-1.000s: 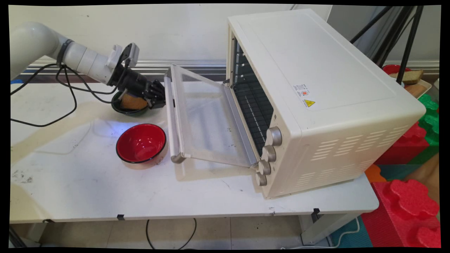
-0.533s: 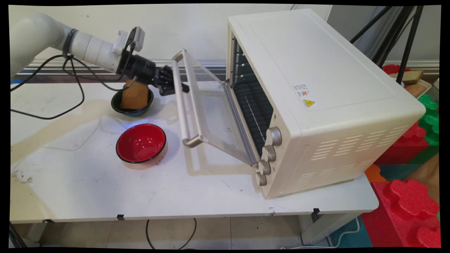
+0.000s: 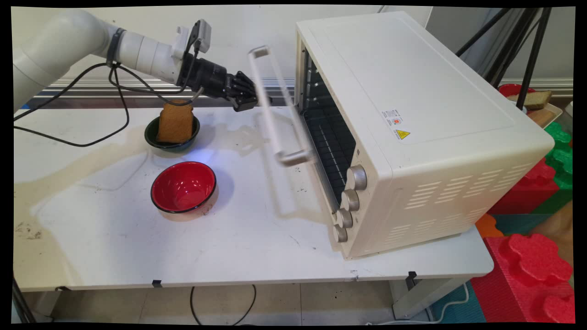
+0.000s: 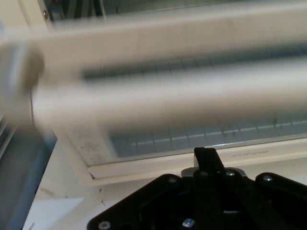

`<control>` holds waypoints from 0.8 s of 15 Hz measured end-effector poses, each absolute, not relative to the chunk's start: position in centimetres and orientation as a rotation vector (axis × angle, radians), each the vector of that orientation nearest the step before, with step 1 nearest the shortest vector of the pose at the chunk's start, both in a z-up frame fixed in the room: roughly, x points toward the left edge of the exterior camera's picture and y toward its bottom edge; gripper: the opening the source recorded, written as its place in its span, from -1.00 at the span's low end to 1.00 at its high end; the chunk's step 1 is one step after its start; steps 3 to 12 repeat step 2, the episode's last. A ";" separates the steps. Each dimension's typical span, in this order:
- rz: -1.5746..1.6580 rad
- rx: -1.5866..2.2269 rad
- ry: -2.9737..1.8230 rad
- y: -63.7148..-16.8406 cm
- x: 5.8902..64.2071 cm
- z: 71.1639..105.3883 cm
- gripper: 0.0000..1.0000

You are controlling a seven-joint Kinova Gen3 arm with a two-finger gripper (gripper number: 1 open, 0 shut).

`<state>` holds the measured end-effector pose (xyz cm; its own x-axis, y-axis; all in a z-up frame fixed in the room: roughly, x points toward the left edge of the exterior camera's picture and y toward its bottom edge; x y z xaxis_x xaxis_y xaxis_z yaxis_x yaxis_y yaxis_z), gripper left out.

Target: Close the oven

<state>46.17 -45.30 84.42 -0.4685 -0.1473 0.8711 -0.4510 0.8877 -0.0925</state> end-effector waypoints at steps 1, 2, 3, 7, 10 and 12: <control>0.383 0.428 -2.052 -45.4 45.9 84.4 -1.00; 0.384 0.424 -2.054 -45.4 45.8 84.5 -1.00; 0.384 0.424 -2.054 -45.4 45.8 84.5 -1.00; 0.384 0.424 -2.054 -45.4 45.8 84.5 -1.00; 0.384 0.424 -2.054 -45.4 45.8 84.5 -1.00; 0.384 0.424 -2.054 -45.4 45.8 84.5 -1.00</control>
